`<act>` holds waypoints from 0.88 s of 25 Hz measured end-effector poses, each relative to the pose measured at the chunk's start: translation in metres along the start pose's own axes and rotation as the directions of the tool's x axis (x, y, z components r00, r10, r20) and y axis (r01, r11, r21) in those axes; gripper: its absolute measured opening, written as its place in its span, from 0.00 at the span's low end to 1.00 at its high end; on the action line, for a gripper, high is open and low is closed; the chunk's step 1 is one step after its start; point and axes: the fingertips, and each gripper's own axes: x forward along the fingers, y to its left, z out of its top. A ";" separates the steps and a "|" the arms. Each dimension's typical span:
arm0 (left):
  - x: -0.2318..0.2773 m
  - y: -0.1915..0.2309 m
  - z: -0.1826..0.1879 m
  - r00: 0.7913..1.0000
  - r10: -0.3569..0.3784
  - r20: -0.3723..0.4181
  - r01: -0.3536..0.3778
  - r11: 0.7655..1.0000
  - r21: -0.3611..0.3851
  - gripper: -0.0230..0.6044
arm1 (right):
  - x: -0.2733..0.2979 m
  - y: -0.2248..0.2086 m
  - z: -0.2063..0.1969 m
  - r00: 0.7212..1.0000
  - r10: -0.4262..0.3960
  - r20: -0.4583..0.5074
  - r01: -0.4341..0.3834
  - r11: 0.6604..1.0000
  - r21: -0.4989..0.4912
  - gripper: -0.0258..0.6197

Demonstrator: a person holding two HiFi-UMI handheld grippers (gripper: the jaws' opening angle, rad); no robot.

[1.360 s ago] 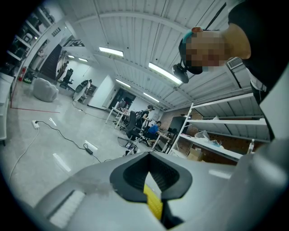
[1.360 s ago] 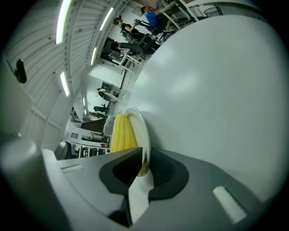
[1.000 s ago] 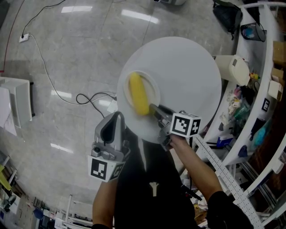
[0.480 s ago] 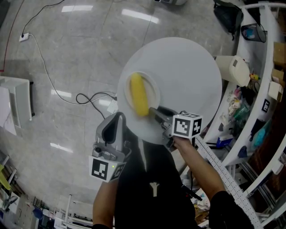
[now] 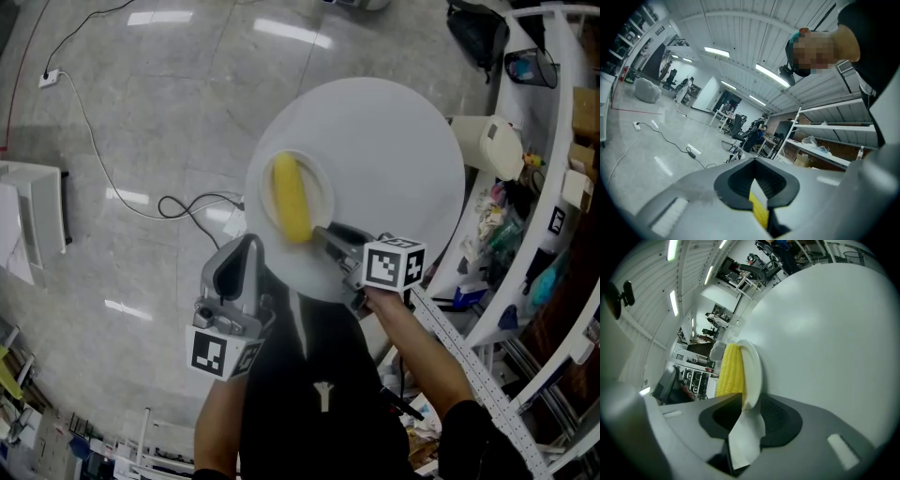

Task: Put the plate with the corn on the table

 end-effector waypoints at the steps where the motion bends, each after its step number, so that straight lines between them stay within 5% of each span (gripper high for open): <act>1: 0.000 0.000 0.001 1.000 -0.004 0.007 0.004 1.000 0.002 0.04 | 0.000 -0.001 0.000 1.000 -0.002 0.003 0.002 1.000 0.000 0.23; 13: -0.010 -0.003 0.004 1.000 -0.021 0.017 0.021 1.000 0.008 0.04 | -0.015 -0.011 0.000 0.998 -0.053 0.039 0.053 0.999 0.005 0.23; 22: -0.018 -0.007 0.014 0.999 -0.034 0.025 0.034 0.999 0.025 0.04 | -0.025 -0.008 -0.001 0.993 -0.089 0.079 0.090 0.996 -0.015 0.10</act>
